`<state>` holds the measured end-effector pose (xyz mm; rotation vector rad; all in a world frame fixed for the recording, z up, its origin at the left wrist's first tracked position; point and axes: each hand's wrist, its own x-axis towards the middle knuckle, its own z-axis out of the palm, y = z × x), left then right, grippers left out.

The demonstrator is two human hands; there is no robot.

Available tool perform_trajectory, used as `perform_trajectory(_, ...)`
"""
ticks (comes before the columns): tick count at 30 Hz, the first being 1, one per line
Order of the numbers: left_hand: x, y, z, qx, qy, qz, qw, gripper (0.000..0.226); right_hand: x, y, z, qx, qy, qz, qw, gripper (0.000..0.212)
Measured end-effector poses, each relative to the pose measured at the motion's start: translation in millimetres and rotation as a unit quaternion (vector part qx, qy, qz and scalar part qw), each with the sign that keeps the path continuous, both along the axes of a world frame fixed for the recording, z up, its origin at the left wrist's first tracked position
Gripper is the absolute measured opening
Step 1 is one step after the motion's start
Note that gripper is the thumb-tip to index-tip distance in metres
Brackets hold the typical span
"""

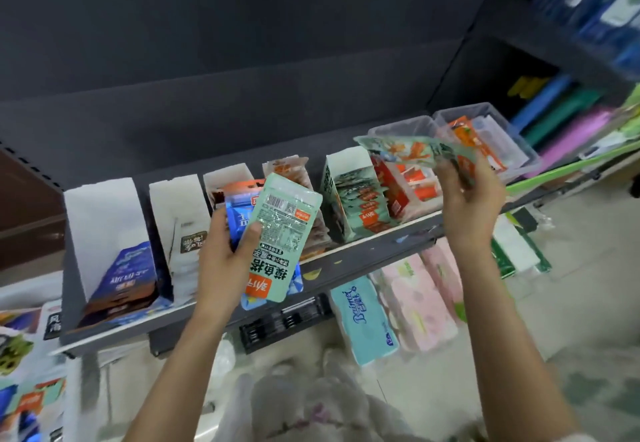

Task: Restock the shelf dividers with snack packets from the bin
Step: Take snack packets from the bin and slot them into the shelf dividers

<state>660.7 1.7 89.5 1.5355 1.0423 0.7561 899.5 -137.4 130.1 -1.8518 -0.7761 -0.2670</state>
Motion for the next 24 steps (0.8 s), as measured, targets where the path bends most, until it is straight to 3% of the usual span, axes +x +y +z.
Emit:
perform_trajectory(3, 15.0, -4.0, 1.6, -0.019, -0.010, 0.019, 1.000, 0.017, 42.8, 43.6, -5.1, -0.119, -0.145, 0.091, 0.978, 0.022)
perform_trajectory(7, 31.8, -11.1, 4.9, -0.039, -0.007, 0.039, 0.998, 0.016, 69.0, 83.0, -21.8, -0.296, -0.240, 0.183, 0.906, 0.031)
perform_trajectory(9, 37.1, -13.3, 7.5, -0.038, -0.005, 0.047, 0.998, 0.015, 73.0, 91.0, -28.0, -0.366, -0.253, 0.195, 0.874, 0.035)
perform_trajectory(13, 42.9, -15.5, 11.4, -0.052, -0.013, 0.068, 0.996, 0.017, 76.8, 91.4, -41.1, -0.402, -0.236, 0.235, 0.853, 0.033)
perform_trajectory(17, 51.5, -15.7, 12.9, -0.047, -0.017, 0.072, 0.996, 0.019, 79.6, 91.4, -61.4, -0.511, -0.204, 0.289, 0.783, 0.039)
perform_trajectory(19, 57.3, -15.0, 13.3, -0.049, -0.021, 0.074, 0.996, 0.020, 78.1, 86.3, -64.7, -0.485, -0.165, 0.293, 0.807, 0.042)
perform_trajectory(22, 67.0, -14.3, 12.8, -0.056, -0.039, 0.087, 0.994, 0.024, 59.2, 65.7, -46.2, -0.315, -0.131, 0.264, 0.902, 0.047)
perform_trajectory(24, 75.1, -15.1, 12.8, -0.061, -0.069, 0.112, 0.989, 0.027, 33.3, 48.0, -30.0, -0.217, -0.155, 0.283, 0.921, 0.046)
